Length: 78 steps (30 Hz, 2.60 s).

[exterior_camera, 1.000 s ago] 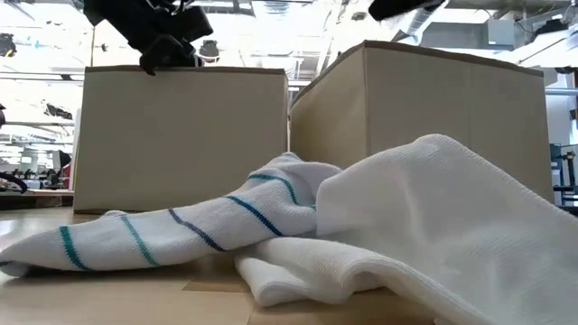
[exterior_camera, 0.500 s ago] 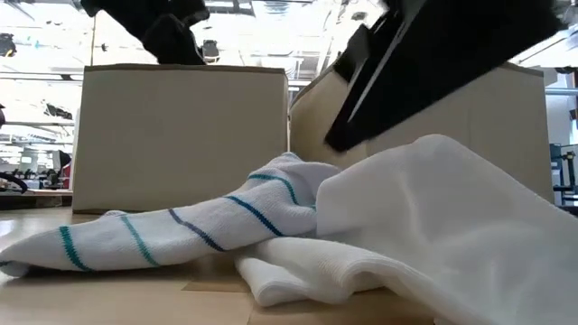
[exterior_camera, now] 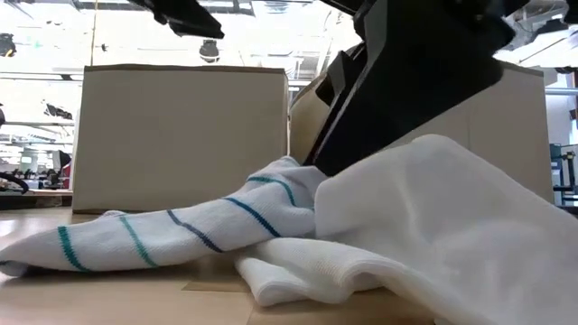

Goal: Sort clothes
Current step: Put the right white and blue sock into the left laundry organizer

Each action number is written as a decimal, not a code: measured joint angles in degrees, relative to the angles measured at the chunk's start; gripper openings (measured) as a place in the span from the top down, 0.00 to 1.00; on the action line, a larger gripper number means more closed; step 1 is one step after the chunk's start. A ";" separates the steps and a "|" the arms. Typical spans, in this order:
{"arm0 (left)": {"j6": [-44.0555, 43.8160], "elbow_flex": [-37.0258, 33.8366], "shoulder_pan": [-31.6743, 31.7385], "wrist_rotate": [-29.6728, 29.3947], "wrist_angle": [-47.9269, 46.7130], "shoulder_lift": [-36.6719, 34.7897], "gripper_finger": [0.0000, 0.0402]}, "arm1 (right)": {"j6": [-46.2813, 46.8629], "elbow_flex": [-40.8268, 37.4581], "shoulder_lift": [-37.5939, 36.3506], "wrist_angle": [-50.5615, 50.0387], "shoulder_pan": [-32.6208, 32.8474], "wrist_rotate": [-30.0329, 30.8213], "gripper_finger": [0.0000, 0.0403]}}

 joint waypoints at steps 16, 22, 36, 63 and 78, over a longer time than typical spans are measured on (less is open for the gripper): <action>-0.61 0.26 -8.92 -0.23 0.65 -3.35 0.47 | -4.15 0.01 -2.46 -0.87 -0.27 -1.51 1.00; -0.37 0.26 -13.30 -0.24 0.85 -3.26 0.47 | -7.75 0.01 -8.82 -2.86 1.09 3.83 1.00; -1.45 -2.06 -22.36 7.19 5.58 2.88 0.47 | -17.49 0.06 -20.93 -7.43 3.72 20.90 1.00; -7.83 -2.35 -24.20 12.41 28.49 30.08 0.27 | -17.73 0.06 -27.58 -13.30 3.53 21.26 1.00; -6.56 -2.37 -24.48 12.46 28.78 30.52 0.27 | 0.82 -1.14 -14.46 -21.46 2.79 16.77 0.51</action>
